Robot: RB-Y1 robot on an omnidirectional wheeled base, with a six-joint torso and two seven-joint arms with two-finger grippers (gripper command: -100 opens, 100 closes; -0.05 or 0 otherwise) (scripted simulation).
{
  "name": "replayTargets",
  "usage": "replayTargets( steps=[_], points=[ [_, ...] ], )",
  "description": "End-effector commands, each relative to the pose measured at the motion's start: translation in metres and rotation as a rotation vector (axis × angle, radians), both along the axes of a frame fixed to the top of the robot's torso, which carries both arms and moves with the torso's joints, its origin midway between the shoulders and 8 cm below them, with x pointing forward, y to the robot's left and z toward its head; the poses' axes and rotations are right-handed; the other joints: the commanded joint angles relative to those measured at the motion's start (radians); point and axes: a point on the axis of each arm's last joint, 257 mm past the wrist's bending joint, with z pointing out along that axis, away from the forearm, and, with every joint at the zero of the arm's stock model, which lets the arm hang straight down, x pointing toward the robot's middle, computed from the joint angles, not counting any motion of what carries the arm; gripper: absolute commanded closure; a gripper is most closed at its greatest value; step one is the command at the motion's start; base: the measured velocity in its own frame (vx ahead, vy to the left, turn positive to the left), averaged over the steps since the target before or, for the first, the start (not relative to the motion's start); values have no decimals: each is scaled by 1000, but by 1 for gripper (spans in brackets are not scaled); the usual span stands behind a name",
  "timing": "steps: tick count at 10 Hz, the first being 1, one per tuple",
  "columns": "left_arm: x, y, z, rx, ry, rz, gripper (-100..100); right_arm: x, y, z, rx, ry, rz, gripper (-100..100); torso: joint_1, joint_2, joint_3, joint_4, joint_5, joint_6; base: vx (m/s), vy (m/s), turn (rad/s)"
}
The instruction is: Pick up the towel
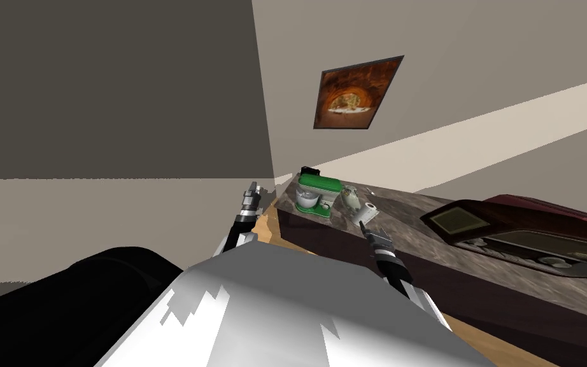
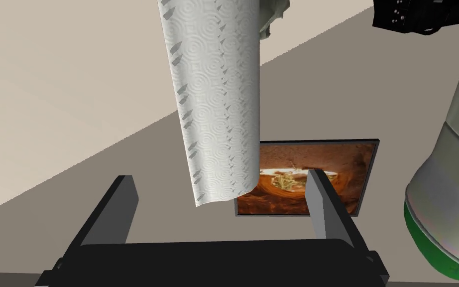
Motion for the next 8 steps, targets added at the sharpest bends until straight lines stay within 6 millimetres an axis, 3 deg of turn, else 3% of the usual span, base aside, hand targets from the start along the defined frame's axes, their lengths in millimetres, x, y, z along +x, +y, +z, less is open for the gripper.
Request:
replayTargets(
  steps=[1, 3, 4, 5, 6, 8],
  points=[
    [0, 0, 0, 0, 0, 0, 0, 3, -2, 2, -16, 0, 2, -100, 0, 0, 0, 0, 0, 0, 225, -74, 55],
    [0, 0, 0, 0, 0, 0, 0, 5, -2, 3, -17, -2, 3, -100, -4, 1, 0, 0, -1, 0, 143, -81, 42],
    [0, 0, 0, 0, 0, 0, 0, 6, -2, 4, -18, -3, 3, 0, 0, 7, 4, 1, 0, 0, 17, -10, 1],
    [0, 0, 0, 0, 0, 0, 0, 24, 0, 13, -32, -32, 48, -100, 2, 12, 6, 2, 0, 0, -60, 50, 113],
    [0, 0, 0, 0, -1, 0, 0, 31, -2, 8, -17, -31, 44, -100, 6, 17, 9, 3, 1, 0, -91, 49, 61],
    [0, 0, 0, 0, 0, 0, 0, 26, -9, -14, -1, 9, 27, -100, 5, 19, 11, 4, 1, 1, -36, 8, -8]
  ],
)
